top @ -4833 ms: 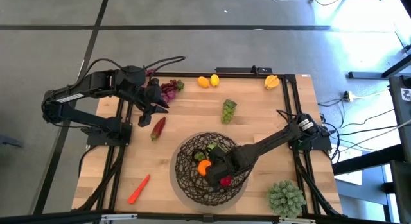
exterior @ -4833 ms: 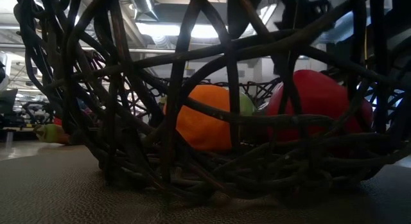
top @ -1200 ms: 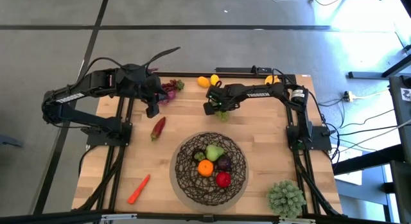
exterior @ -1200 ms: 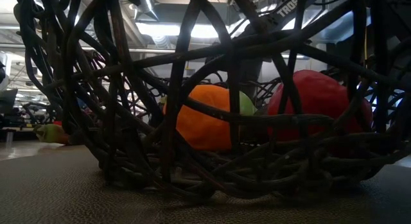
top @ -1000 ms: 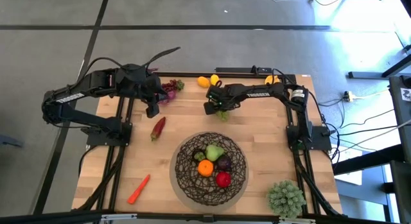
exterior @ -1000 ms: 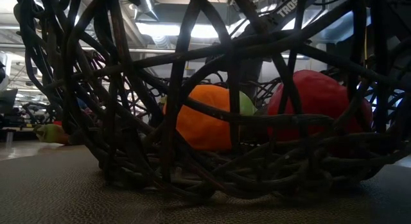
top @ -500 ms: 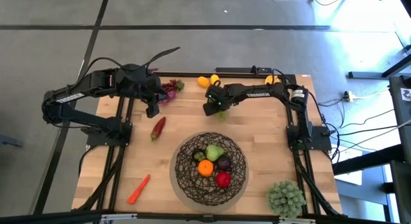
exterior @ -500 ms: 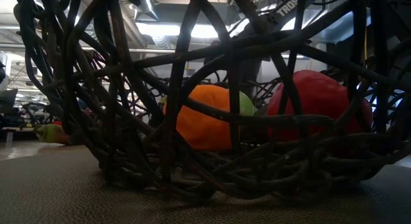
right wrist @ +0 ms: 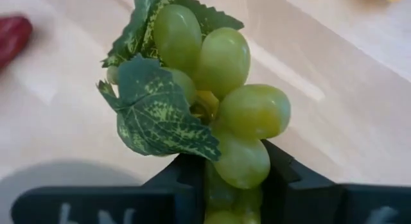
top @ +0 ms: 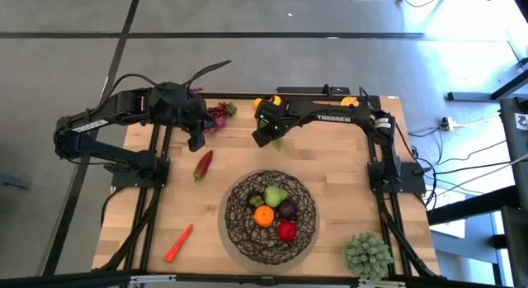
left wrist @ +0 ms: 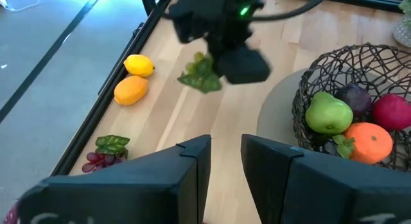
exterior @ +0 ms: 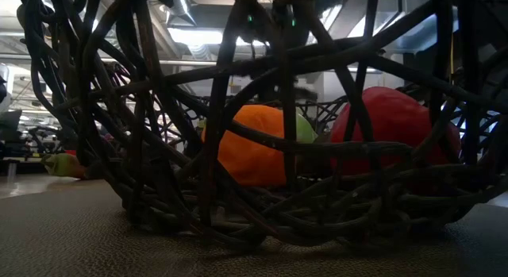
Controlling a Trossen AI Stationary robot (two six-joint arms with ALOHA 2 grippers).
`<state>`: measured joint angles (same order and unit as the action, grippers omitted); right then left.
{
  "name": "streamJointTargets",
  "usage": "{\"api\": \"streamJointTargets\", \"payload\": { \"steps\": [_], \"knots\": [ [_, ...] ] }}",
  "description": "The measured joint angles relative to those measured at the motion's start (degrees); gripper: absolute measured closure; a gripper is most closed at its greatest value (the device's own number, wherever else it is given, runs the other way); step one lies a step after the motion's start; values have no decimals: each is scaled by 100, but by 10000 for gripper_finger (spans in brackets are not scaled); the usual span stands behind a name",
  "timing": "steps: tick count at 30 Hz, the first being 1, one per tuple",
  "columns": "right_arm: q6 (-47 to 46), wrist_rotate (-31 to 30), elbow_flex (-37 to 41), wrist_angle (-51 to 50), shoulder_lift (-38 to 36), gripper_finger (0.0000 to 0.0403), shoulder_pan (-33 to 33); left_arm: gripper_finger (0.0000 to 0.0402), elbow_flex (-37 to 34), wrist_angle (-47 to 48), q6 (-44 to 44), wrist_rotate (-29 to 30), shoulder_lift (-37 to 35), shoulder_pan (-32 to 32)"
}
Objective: Build produce basket
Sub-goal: Put the green grapes into the mesh basket
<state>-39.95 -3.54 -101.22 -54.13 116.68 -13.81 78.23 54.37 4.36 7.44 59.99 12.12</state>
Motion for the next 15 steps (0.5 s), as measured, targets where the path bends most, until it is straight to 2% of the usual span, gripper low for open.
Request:
{"api": "streamJointTargets", "payload": {
  "steps": [8, 15],
  "knots": [
    [-440, -272, -1385, -1744, -4, 322, 714, 325, 1, 27, 0, 0, 2, 0],
    [-1333, -289, -2167, -2479, -9, 322, 1283, 325, -1, 48, -38, 0, 0, 0]
  ]
}}
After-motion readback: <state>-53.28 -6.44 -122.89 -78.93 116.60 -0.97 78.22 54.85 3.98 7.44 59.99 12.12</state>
